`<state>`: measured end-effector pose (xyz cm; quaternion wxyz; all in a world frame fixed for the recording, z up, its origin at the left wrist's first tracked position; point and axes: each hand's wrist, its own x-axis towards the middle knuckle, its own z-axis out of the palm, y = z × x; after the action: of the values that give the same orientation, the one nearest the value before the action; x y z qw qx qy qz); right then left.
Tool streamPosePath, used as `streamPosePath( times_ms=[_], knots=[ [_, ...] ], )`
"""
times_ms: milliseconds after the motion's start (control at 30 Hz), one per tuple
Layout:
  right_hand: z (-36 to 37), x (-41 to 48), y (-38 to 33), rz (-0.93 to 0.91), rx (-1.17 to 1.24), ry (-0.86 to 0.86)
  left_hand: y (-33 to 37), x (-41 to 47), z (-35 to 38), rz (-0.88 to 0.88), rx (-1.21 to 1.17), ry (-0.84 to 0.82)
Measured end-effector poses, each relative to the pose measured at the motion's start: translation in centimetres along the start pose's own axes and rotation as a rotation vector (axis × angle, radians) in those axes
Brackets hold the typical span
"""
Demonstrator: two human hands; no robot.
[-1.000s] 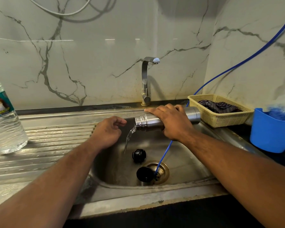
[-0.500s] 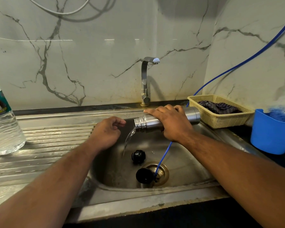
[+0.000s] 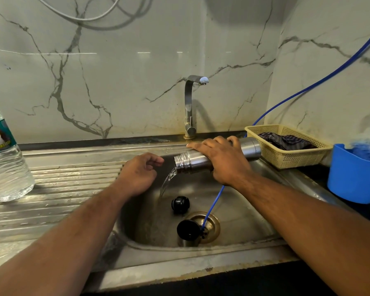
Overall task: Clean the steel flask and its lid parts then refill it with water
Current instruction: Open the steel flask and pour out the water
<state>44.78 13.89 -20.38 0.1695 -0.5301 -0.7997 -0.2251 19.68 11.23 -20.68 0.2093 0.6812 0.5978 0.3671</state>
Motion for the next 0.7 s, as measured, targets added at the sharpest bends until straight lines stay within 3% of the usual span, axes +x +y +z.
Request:
streamPosePath(
  times_ms=[700],
  knots=[
    [-0.2, 0.02, -0.29, 0.002, 0.009, -0.029, 0.05, 0.03, 0.04, 0.003, 0.0, 0.007]
  ],
)
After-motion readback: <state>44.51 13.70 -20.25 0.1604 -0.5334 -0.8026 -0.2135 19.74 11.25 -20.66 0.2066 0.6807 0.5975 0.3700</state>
